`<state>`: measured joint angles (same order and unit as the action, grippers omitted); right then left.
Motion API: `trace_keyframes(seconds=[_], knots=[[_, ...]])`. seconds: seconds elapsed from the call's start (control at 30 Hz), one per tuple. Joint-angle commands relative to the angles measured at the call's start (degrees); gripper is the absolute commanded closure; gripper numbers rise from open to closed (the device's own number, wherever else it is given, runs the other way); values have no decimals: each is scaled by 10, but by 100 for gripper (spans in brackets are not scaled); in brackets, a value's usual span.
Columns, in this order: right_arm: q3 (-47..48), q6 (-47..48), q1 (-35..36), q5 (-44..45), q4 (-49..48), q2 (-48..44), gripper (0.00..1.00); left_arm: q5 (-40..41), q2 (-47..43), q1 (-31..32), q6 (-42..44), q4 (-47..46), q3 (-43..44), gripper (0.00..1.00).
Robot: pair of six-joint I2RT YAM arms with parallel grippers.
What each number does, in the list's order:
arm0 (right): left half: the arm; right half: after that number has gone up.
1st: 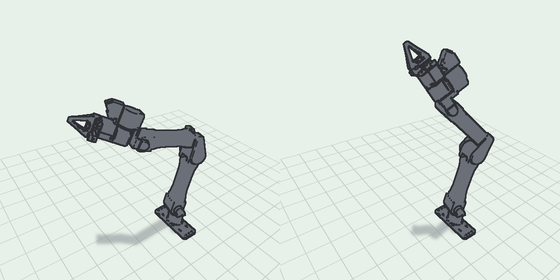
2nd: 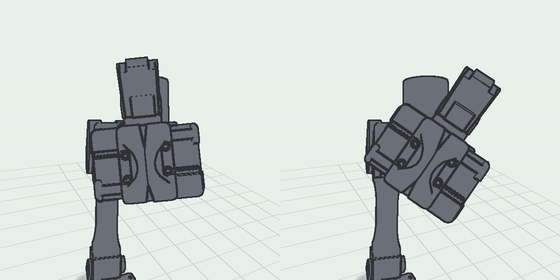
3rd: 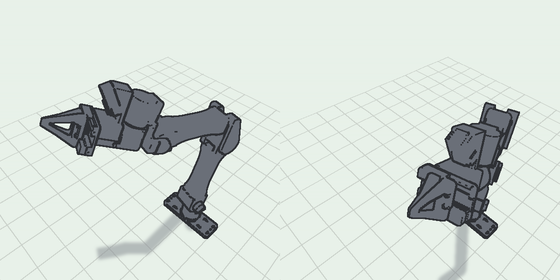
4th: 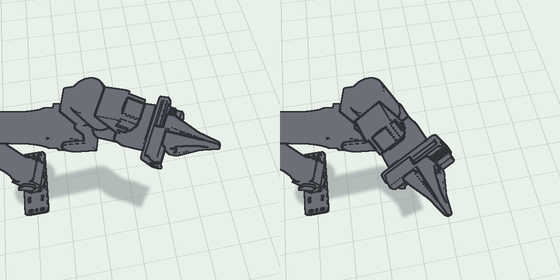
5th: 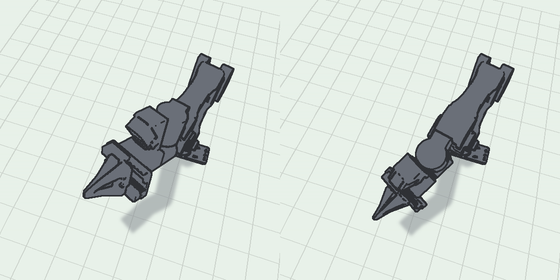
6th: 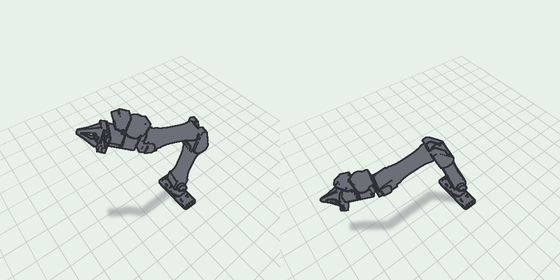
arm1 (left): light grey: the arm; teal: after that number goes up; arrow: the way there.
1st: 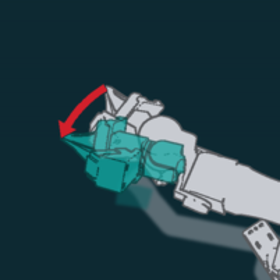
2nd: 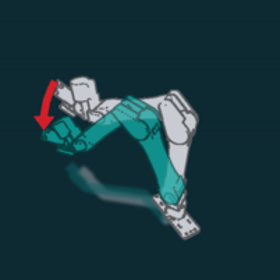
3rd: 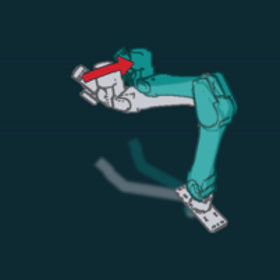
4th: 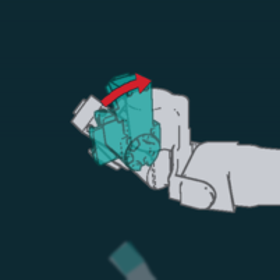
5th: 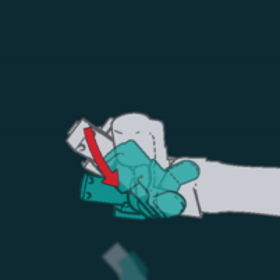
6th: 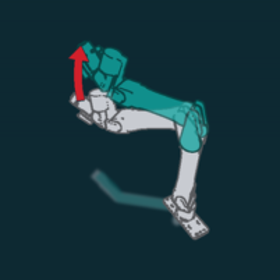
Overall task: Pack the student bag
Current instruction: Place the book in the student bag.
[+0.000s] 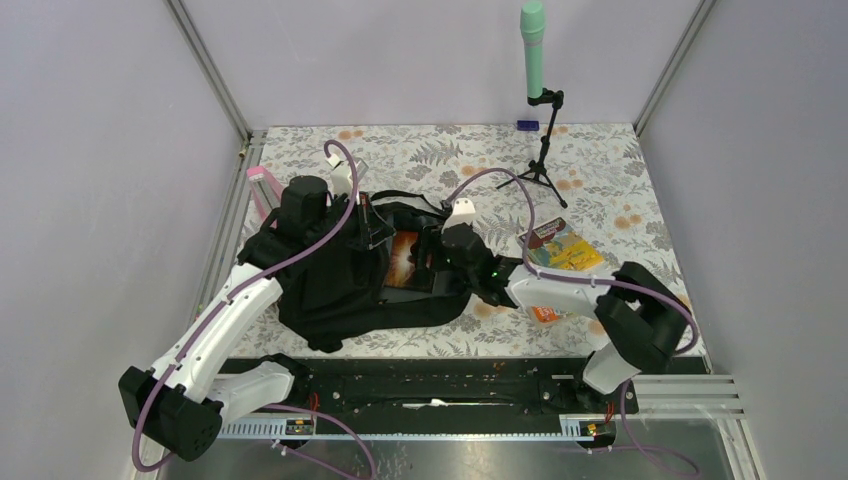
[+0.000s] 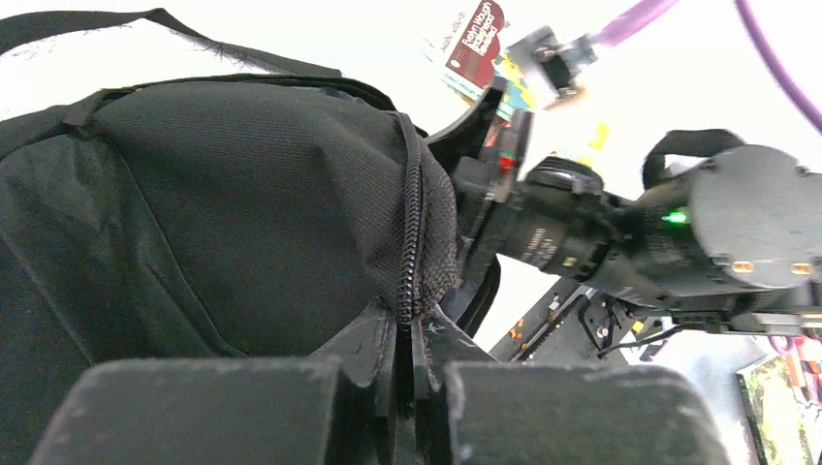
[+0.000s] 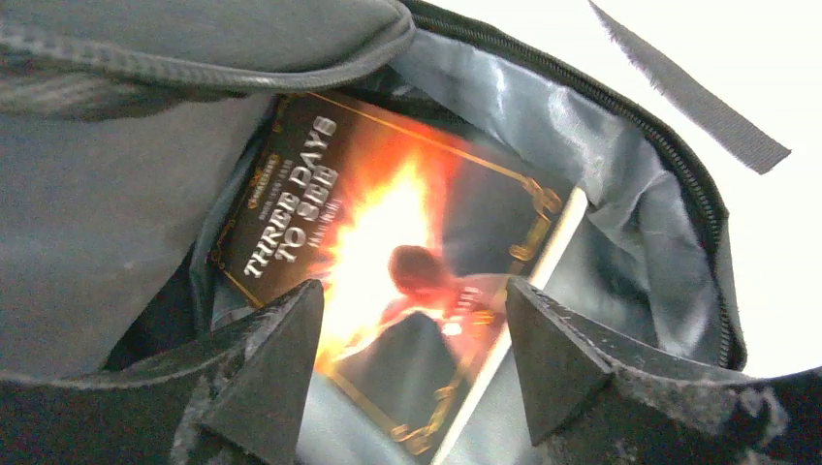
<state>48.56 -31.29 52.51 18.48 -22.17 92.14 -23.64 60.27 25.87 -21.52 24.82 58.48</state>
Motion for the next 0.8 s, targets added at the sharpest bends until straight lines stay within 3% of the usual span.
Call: trace_keyframes(seconds=[0.0, 0.2, 0.37, 0.6, 0.77], knots=[[-6, 68, 7, 32, 35, -75, 21, 17, -12, 1, 15, -47, 18, 100], [-20, 123, 2, 95, 150, -194, 11, 81, -27, 1, 32, -24, 25, 100], [-31, 127, -42, 98, 280, -304, 7, 105, -19, 1, 46, 12, 56, 100], [-76, 84, -192, 19, 410, -440, 0, 100, -32, 1, 59, 2, 39, 100], [-100, 54, -298, -39, 466, -463, 0, 113, -45, 1, 52, -7, 24, 100]])
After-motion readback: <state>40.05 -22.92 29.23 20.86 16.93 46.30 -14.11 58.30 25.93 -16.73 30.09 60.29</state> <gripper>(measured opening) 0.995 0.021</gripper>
